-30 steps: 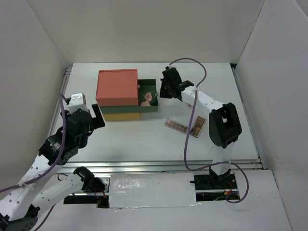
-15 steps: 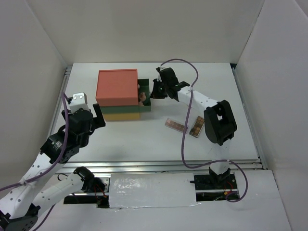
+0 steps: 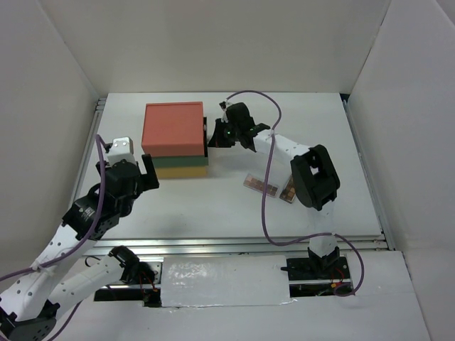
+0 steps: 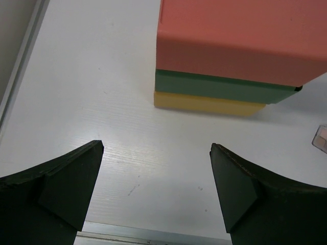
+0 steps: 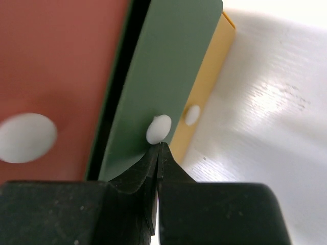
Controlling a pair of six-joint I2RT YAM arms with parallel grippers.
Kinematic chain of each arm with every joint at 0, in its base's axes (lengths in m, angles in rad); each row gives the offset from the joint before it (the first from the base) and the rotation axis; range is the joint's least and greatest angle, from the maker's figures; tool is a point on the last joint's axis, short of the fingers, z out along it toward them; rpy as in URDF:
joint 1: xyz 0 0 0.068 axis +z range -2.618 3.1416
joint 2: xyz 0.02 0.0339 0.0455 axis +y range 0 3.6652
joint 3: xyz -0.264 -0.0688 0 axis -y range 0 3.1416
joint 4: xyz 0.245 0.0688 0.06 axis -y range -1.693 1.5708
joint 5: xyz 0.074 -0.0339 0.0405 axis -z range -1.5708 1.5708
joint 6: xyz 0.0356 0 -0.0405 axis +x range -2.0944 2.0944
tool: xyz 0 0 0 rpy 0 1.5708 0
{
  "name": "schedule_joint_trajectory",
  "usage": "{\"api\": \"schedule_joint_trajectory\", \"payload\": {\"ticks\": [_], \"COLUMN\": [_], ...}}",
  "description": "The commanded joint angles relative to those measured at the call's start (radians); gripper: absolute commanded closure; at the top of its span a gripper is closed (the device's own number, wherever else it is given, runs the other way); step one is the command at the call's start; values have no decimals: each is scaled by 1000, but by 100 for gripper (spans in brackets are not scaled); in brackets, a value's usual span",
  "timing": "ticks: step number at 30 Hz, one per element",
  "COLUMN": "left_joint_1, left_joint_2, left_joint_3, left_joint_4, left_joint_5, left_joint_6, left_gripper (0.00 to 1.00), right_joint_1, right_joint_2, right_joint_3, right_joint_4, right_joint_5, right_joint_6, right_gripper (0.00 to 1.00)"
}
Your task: Organize the makeup
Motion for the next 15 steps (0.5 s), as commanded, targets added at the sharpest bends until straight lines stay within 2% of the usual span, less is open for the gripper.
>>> {"api": "schedule_joint_trajectory", "payload": {"ticks": [1, 5, 11, 15], "left_joint_1": [-3, -3, -2, 10], "left_joint_2": [-6, -28, -52, 10], "left_joint_3": [-10, -20, -7, 82], "left_joint_4": [60, 102, 159, 225], "left_joint_5": [65, 128, 206, 246], "left_joint_6": [45, 75, 88, 94], "left_gripper": [1, 1, 1, 1], "right_joint_1": [6, -11, -37, -46], "right_joint_2": [-23, -27, 3, -12], "right_joint_3": [2, -37, -46, -76], "right_joint_4": [114, 196, 222, 261], "right_joint_5": [-41, -136, -213, -246], "right_joint_6": [19, 29, 72, 92], "right_gripper": [99, 95, 92, 91]}}
